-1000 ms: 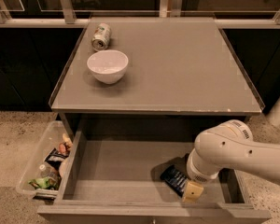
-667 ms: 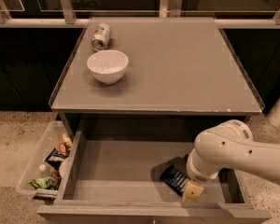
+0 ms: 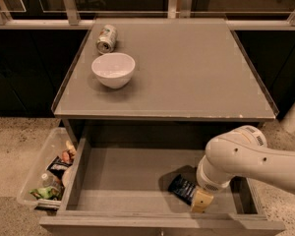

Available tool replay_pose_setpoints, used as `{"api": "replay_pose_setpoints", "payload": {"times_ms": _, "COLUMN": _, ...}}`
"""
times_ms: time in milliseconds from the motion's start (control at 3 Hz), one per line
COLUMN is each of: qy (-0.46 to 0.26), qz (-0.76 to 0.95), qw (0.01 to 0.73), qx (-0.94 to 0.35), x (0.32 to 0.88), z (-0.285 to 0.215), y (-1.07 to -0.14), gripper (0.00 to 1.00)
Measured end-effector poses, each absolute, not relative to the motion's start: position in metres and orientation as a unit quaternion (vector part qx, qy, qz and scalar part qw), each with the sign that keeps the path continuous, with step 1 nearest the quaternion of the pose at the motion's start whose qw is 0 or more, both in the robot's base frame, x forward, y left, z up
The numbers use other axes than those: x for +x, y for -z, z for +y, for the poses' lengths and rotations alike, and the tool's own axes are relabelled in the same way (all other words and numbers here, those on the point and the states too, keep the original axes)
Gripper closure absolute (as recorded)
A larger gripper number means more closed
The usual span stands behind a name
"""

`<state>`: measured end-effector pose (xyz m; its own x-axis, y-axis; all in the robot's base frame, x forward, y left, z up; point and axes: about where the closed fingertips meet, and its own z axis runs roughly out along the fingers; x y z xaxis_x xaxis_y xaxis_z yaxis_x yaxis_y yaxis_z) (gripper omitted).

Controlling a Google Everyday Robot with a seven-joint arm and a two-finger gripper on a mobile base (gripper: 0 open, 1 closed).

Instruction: Pick rxbar blueberry from top drawer and place on counter

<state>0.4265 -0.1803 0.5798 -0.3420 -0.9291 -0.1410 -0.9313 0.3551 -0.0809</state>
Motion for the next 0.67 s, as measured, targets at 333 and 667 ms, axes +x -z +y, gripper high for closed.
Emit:
{"api": "replay_pose_setpoints", "payload": {"times_ms": 333, "qy": -0.007, "qz": 0.819, "qw": 0.081, "qx": -0.568, "x": 0.4265, "z": -0.1803, "y": -0.5798, "gripper": 0.78}}
{"api": "replay_pose_setpoints", "payload": {"times_ms": 667, "qy": -0.007, "qz": 0.819, "qw": 0.081, "qx": -0.568, "x": 0.4265, "z": -0.1803, "y": -0.5799, "gripper": 0.99}}
